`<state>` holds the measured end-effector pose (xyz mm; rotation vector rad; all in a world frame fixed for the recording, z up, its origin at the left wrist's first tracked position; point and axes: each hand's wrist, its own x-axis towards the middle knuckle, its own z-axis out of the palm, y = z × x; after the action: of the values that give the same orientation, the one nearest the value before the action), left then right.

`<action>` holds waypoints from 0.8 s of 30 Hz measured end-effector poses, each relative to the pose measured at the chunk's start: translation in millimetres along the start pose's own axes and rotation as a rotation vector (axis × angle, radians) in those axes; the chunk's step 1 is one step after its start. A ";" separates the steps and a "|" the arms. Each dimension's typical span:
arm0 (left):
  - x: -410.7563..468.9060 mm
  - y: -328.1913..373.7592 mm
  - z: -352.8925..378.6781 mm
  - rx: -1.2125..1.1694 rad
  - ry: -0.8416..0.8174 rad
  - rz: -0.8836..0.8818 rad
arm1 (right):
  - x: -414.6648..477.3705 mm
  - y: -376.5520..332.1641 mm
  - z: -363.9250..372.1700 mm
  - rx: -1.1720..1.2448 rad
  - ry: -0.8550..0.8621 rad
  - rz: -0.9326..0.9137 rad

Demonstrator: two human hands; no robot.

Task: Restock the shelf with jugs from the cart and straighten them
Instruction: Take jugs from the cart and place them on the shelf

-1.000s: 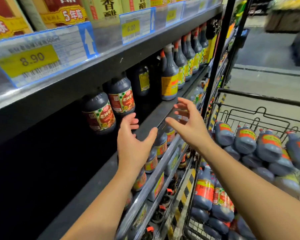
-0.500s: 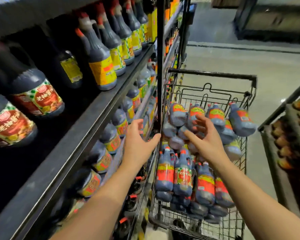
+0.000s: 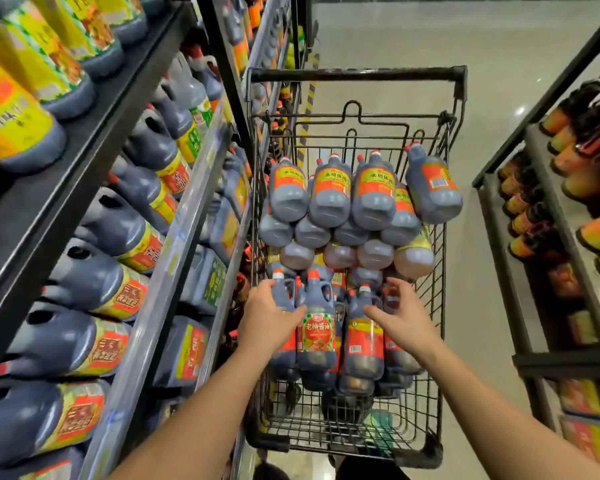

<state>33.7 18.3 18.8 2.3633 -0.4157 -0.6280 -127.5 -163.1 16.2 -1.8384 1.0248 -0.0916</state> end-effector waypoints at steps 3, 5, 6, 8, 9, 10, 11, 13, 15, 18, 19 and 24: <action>7.5 -9.8 24.2 0.083 -0.077 -0.044 | 4.2 23.5 5.2 -0.027 -0.056 0.084; 10.7 -15.6 37.2 0.128 -0.108 -0.067 | 7.2 34.9 11.8 -0.040 -0.093 0.106; 11.9 -19.1 42.9 0.145 -0.120 -0.077 | 9.7 39.7 16.8 -0.052 -0.114 0.116; 12.7 -26.9 51.6 0.171 -0.138 -0.106 | 15.5 46.4 28.9 -0.071 -0.158 0.163; 13.1 -30.8 54.9 0.179 -0.144 -0.122 | 18.8 48.7 36.0 -0.080 -0.184 0.195; 13.1 -35.0 57.5 0.179 -0.147 -0.135 | 21.8 50.2 43.8 -0.089 -0.214 0.215; 13.0 -39.1 59.7 0.170 -0.144 -0.144 | 24.7 51.5 52.2 -0.096 -0.244 0.217; 12.1 -45.9 62.7 0.153 -0.118 -0.138 | 30.7 52.1 68.2 -0.093 -0.277 0.194; 10.3 -51.8 63.7 0.155 -0.083 -0.107 | 38.2 49.6 83.3 -0.106 -0.283 0.168; 5.2 -61.0 64.3 0.141 -0.053 -0.045 | 48.8 46.6 105.3 -0.160 -0.339 0.162; 3.8 -63.8 64.7 0.146 -0.049 -0.027 | 51.5 46.9 112.2 -0.157 -0.349 0.185; -0.4 -78.4 63.4 0.188 -0.038 -0.045 | 58.3 51.0 141.7 -0.077 -0.312 0.328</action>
<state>9.7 44.2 -75.6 2.5484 -0.4575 -0.6817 -53.6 -108.7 -116.7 -1.6627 1.1006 0.4233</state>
